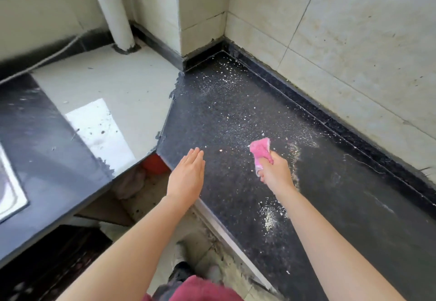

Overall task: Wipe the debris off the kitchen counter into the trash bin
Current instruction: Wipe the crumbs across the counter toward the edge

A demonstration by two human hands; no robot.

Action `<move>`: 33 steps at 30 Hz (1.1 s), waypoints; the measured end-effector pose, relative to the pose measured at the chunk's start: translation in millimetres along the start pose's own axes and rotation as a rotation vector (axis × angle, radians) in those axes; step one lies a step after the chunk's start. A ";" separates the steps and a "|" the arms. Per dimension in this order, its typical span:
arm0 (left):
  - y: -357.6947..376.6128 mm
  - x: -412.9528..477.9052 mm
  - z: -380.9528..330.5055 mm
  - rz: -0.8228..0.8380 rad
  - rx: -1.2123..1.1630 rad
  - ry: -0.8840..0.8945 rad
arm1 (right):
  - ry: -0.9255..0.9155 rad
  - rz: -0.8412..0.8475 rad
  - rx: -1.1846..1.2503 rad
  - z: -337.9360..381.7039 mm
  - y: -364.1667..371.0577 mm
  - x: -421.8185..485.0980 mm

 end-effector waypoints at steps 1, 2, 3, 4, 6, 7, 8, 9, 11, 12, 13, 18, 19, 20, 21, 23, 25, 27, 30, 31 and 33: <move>-8.1 -7.2 12.4 -0.013 0.009 -0.018 | -0.011 0.038 0.019 7.1 15.8 -7.7; -15.4 -14.2 26.9 -0.027 0.022 -0.036 | -0.027 0.075 0.034 15.6 31.7 -16.3; -21.5 -20.3 42.9 -0.037 0.030 -0.062 | -0.044 0.108 0.039 23.5 47.2 -24.5; -29.4 -27.0 61.6 -0.051 0.028 -0.096 | -0.058 0.140 0.040 31.5 65.3 -32.7; -41.8 -36.9 94.7 -0.064 0.011 -0.173 | -0.083 0.187 0.032 44.8 96.3 -44.7; -48.5 -41.8 110.9 -0.065 0.008 -0.200 | -0.089 0.211 0.018 50.8 113.1 -49.1; -52.9 -44.7 125.9 -0.060 0.013 -0.214 | -0.095 0.230 0.005 57.1 128.5 -52.9; -57.5 -48.2 143.3 -0.050 0.027 -0.221 | -0.104 0.248 -0.008 63.9 147.0 -55.2; -66.3 -54.4 176.5 -0.027 0.048 -0.217 | -0.126 0.260 -0.016 79.1 181.4 -60.5; -70.9 -57.7 194.1 -0.020 0.055 -0.205 | -0.129 0.258 -0.017 86.1 199.9 -63.6; -75.0 -61.4 213.5 -0.010 0.057 -0.200 | -0.134 0.255 -0.036 93.3 219.1 -67.2; -95.2 -88.7 326.0 0.013 0.105 -0.304 | -0.238 0.247 -0.240 120.7 324.9 -83.5; -100.3 -95.7 345.7 0.001 0.118 -0.333 | -0.266 0.231 -0.301 125.1 341.7 -87.6; -105.2 -102.5 364.5 -0.008 0.122 -0.367 | -0.309 0.220 -0.370 130.8 357.9 -93.3; -108.5 -107.8 382.8 -0.012 0.117 -0.398 | -0.359 0.211 -0.449 135.1 375.2 -98.6; -112.9 -114.7 413.1 -0.008 0.090 -0.467 | -0.479 0.203 -0.597 149.1 407.4 -117.0; -114.5 -115.2 430.1 -0.024 0.046 -0.507 | -0.610 0.228 -0.712 153.0 439.0 -135.9; -112.1 -116.7 441.5 -0.040 0.015 -0.555 | -0.786 0.246 -0.792 155.1 468.4 -158.9; -97.6 -120.4 448.2 0.021 -0.052 -0.568 | -1.115 0.323 -0.861 144.7 505.6 -190.3; -93.7 -122.3 449.8 0.009 -0.068 -0.555 | -1.221 0.344 -0.890 139.9 512.0 -194.5; -92.4 -123.5 456.3 -0.045 -0.181 -0.636 | -1.366 0.336 -0.910 140.9 516.5 -183.4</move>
Point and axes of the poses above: each hand's wrist, its own x-axis towards the middle knuckle, its own y-axis out of the palm, z = x × y, the point moved 8 cm from there along x, towards the middle knuckle, and after that the axes turned 1 degree about y, right-handed, at the moved point
